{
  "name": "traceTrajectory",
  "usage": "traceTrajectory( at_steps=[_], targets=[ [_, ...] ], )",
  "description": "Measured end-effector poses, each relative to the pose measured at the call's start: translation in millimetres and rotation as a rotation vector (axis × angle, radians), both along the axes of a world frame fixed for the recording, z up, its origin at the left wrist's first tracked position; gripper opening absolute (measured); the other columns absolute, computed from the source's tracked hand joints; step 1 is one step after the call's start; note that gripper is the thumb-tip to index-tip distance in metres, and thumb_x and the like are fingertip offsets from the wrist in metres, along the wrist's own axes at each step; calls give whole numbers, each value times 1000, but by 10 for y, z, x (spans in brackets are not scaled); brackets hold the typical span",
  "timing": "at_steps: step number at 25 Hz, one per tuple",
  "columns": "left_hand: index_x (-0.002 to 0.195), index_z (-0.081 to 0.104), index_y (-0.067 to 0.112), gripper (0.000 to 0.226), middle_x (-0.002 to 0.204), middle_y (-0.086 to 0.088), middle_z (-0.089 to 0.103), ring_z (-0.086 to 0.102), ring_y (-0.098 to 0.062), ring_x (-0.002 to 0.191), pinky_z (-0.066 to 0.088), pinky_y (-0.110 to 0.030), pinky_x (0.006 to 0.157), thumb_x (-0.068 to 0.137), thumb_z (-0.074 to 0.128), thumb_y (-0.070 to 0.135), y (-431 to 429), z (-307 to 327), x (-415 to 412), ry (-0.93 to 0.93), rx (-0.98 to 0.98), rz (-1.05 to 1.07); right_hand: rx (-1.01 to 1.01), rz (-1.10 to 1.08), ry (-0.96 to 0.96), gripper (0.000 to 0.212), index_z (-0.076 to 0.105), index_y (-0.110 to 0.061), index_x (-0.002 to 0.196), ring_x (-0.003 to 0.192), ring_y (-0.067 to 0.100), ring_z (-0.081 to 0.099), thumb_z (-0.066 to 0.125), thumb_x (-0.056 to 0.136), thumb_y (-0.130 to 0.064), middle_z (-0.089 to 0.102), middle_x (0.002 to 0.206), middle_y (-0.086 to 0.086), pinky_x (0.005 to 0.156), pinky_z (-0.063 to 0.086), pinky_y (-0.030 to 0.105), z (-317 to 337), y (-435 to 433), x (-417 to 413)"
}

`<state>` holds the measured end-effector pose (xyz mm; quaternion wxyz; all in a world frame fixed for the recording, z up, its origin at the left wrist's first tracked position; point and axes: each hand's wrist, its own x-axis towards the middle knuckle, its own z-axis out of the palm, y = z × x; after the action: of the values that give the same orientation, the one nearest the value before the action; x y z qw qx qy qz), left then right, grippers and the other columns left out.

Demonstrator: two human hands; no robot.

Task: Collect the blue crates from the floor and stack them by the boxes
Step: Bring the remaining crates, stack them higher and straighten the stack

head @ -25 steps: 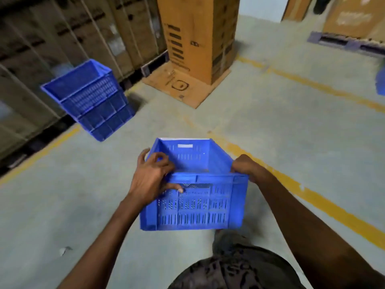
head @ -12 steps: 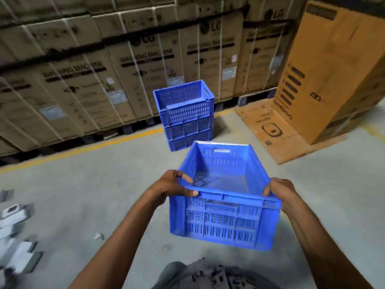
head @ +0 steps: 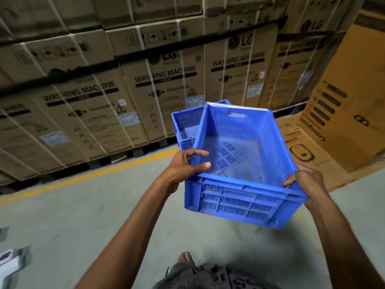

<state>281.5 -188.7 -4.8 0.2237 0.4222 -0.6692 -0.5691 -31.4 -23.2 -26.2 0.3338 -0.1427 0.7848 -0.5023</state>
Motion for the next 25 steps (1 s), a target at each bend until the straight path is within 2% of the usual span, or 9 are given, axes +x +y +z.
traceTrajectory(
  at_steps=[2,4,8,10,13,15,18,22,25],
  targets=[
    [109,75,26,34,127,5,66,58,-10,124,47,-21,95,78,86,19,-710,112,-16,-28,-60,-25,-39,-41,-29,40,75,-19,76,68,26,62,62,52,10,69,63,-4,60,51,34,65,-555,187],
    [114,73,28,42,127,5,64,57,-12,124,48,-25,96,76,87,19,-1352,217,-58,-121,-154,-34,-69,-97,-49,38,75,-14,80,65,25,60,60,55,10,68,66,-1,54,51,30,105,-1023,340],
    [125,63,38,68,146,9,43,37,-7,139,37,-28,107,64,91,48,-2490,333,-194,-195,-312,-235,-152,-227,-124,47,75,-8,92,58,26,59,58,52,11,68,74,9,48,51,29,131,-2036,364],
    [120,68,39,66,158,3,32,32,-11,144,35,-32,110,59,90,53,-3087,340,-350,-276,-525,-396,-172,-311,-151,35,72,-8,77,55,25,59,58,55,16,67,71,9,49,50,29,105,-2565,261],
    [106,76,28,47,143,-9,55,50,-21,135,45,-42,105,66,90,47,-4097,137,-673,-369,-767,-554,-139,-431,-147,28,63,-10,54,51,24,55,59,56,17,62,53,0,52,49,30,-75,-3350,134],
    [105,76,25,43,137,-6,61,55,-25,129,46,-45,102,70,85,49,-4693,-61,-864,-440,-811,-606,-105,-457,-108,21,63,-8,56,54,23,51,59,57,12,59,50,-1,49,45,26,-227,-3829,80],
    [106,74,19,46,133,-4,61,54,-29,124,43,-43,104,74,81,51,-5418,-290,-1074,-479,-828,-658,-70,-433,-63,17,67,-2,72,59,18,54,63,56,5,61,64,7,51,46,25,-396,-4471,46],
    [102,76,17,35,135,-5,51,52,-26,124,45,-39,101,75,83,39,-6238,-552,-1143,-408,-790,-730,-100,-562,-107,29,62,-11,59,47,14,45,57,53,16,52,54,3,44,37,22,-584,-5146,277],
    [97,78,14,27,136,-11,47,53,-26,124,45,-33,96,77,84,32,-6827,-855,-1087,-341,-785,-850,-127,-683,-49,23,61,-13,58,55,21,46,53,47,5,54,59,11,48,38,29,-933,-5543,577]
  ],
)
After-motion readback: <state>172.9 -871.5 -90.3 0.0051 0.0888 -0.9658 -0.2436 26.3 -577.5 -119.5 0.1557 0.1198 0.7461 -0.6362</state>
